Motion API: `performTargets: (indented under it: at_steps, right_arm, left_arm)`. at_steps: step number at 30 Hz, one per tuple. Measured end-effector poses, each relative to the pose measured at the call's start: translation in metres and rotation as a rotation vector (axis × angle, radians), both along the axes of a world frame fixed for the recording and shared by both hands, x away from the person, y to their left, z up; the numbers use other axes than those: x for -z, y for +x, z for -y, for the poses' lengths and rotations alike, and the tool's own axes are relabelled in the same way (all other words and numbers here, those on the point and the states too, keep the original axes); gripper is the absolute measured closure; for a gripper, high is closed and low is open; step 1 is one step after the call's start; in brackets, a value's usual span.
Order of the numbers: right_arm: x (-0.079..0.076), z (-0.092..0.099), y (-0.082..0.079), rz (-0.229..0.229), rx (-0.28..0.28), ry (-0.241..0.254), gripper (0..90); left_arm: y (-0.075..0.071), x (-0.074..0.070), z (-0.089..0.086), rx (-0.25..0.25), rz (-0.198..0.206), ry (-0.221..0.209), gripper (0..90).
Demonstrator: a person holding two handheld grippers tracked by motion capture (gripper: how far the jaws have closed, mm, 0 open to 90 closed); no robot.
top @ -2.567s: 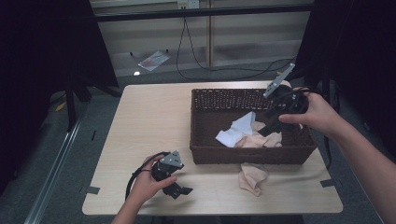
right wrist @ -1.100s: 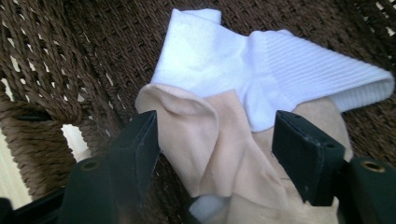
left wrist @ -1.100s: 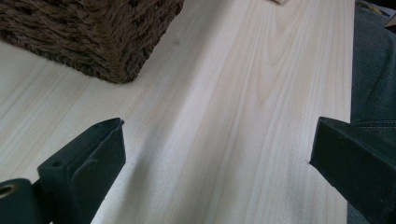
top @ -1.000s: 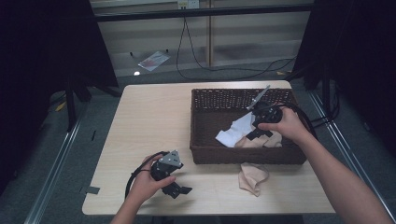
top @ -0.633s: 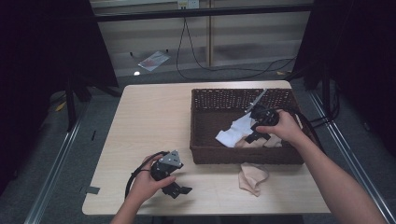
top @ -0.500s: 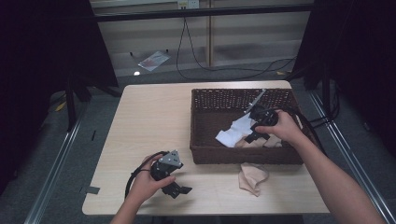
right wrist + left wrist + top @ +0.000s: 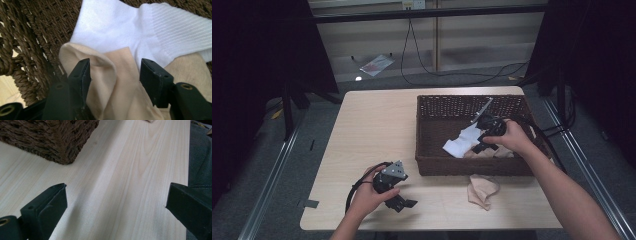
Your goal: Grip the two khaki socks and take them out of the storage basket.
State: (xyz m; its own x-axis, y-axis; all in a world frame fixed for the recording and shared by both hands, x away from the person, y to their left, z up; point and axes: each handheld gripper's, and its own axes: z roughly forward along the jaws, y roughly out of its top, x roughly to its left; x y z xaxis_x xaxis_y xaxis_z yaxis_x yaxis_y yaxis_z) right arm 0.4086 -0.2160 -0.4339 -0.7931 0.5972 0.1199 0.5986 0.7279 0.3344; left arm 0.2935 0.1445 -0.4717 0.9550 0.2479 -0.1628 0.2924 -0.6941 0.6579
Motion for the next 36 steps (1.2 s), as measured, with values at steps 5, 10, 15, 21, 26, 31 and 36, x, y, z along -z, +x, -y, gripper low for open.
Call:
performTargets:
  at_steps: [5,10,15,21,26,31,36]
  right_arm:
    - [0.003,-0.001,0.002,-0.005,-0.002,0.013,48.4]
    - [0.009,-0.005,0.002,-0.026,-0.013,0.013,53.7]
    - [0.014,-0.006,0.003,-0.045,-0.031,-0.012,64.7]
    - [0.012,-0.005,0.002,-0.045,-0.032,0.006,87.4]
    - [0.004,-0.004,-0.001,-0.059,-0.033,0.029,88.8]
    - [-0.010,0.000,-0.004,-0.060,-0.034,0.041,89.0]
    - [-0.030,0.005,-0.008,-0.051,-0.025,0.050,89.1]
  left_arm:
    - [0.001,0.000,-0.001,0.005,-0.003,-0.008,3.1]
    - [0.001,-0.001,-0.002,0.008,0.005,0.005,3.1]
    - [0.001,0.000,-0.001,0.001,0.007,-0.001,3.1]
    - [0.001,-0.001,-0.002,-0.006,0.005,-0.001,3.1]
    - [0.000,-0.001,-0.002,-0.014,0.008,-0.007,3.1]
    - [0.001,-0.002,-0.002,-0.008,0.008,-0.003,3.1]
    - [0.000,-0.002,-0.002,-0.005,0.008,0.002,3.1]
